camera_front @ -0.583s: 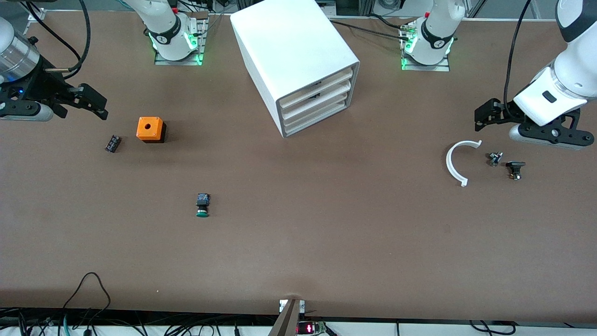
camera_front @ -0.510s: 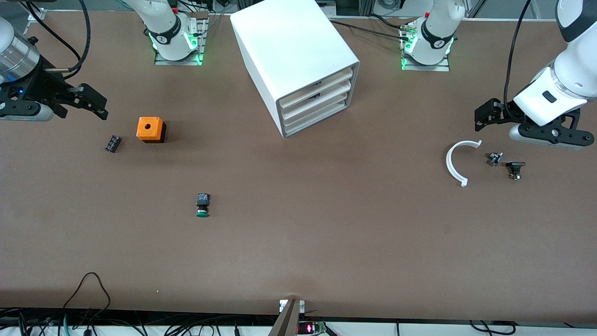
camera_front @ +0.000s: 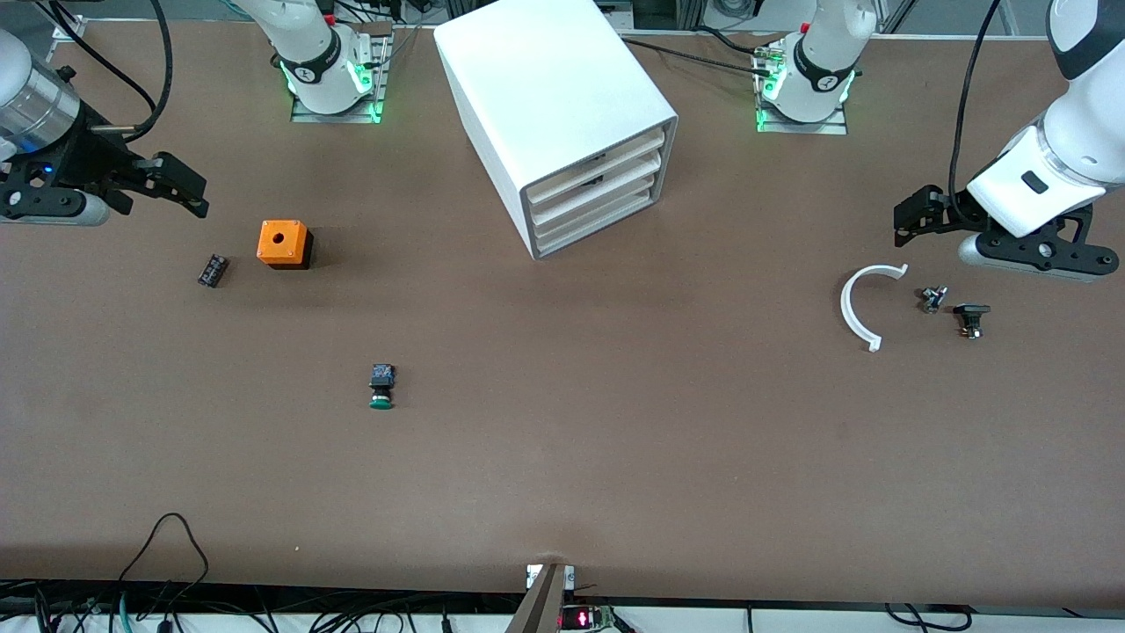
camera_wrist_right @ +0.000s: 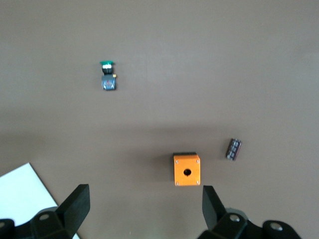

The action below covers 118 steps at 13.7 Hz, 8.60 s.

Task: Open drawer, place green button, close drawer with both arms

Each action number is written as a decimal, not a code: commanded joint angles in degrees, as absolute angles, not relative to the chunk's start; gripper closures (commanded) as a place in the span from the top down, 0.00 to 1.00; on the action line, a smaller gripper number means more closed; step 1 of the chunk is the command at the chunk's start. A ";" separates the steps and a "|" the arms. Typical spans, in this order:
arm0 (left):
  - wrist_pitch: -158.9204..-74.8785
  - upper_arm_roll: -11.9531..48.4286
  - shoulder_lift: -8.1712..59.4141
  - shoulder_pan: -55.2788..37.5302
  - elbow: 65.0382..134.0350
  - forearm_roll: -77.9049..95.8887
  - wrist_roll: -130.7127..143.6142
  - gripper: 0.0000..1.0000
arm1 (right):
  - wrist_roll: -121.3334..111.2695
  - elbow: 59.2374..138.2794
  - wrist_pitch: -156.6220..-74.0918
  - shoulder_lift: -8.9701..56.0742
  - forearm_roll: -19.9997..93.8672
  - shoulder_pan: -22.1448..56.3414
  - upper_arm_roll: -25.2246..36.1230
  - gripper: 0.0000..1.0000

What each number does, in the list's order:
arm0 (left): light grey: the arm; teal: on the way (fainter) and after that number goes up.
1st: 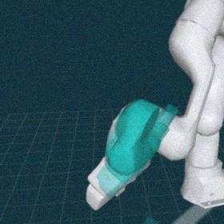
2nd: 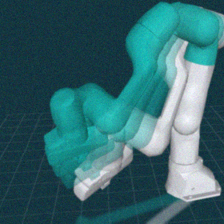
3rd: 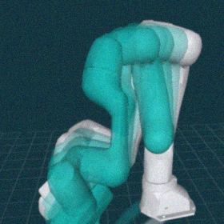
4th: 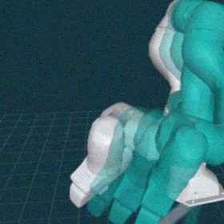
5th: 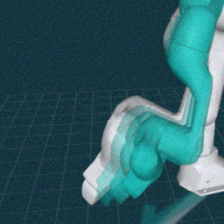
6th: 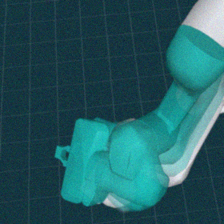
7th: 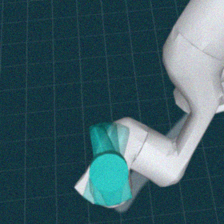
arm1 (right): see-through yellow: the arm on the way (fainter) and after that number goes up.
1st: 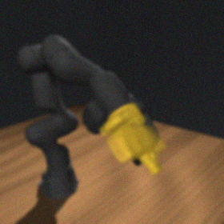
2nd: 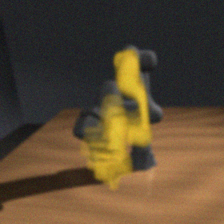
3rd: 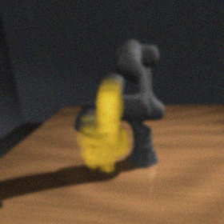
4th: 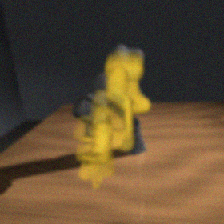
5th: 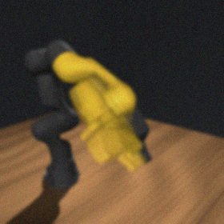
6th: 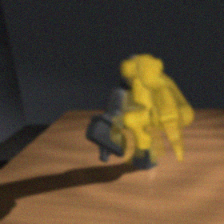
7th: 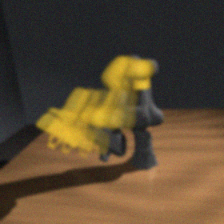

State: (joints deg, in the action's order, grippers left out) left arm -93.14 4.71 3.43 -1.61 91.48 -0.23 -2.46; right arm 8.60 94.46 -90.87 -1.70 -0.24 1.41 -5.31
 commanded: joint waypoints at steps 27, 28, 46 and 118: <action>-107.04 10.89 19.86 -2.20 122.68 58.76 -48.57 0.89 | 9.23 98.97 -141.23 38.66 -0.44 9.85 -5.98 1.00; -108.53 12.29 20.91 -2.55 123.65 62.19 -52.34 0.86 | 9.32 98.79 -141.76 39.45 -0.44 9.50 -5.98 1.00; -111.97 21.27 34.72 -3.16 130.17 82.53 -76.03 0.51 | 14.58 95.54 -140.02 39.99 0.18 10.19 -6.06 0.00; -114.83 15.82 26.36 -5.88 97.18 1.76 41.28 1.00 | 52.51 61.86 -100.11 33.41 6.06 24.10 -0.35 1.00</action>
State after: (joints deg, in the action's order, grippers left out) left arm -108.47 16.02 27.26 -5.26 91.73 0.62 37.36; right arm 59.47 58.65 -101.77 36.29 4.98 26.62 0.31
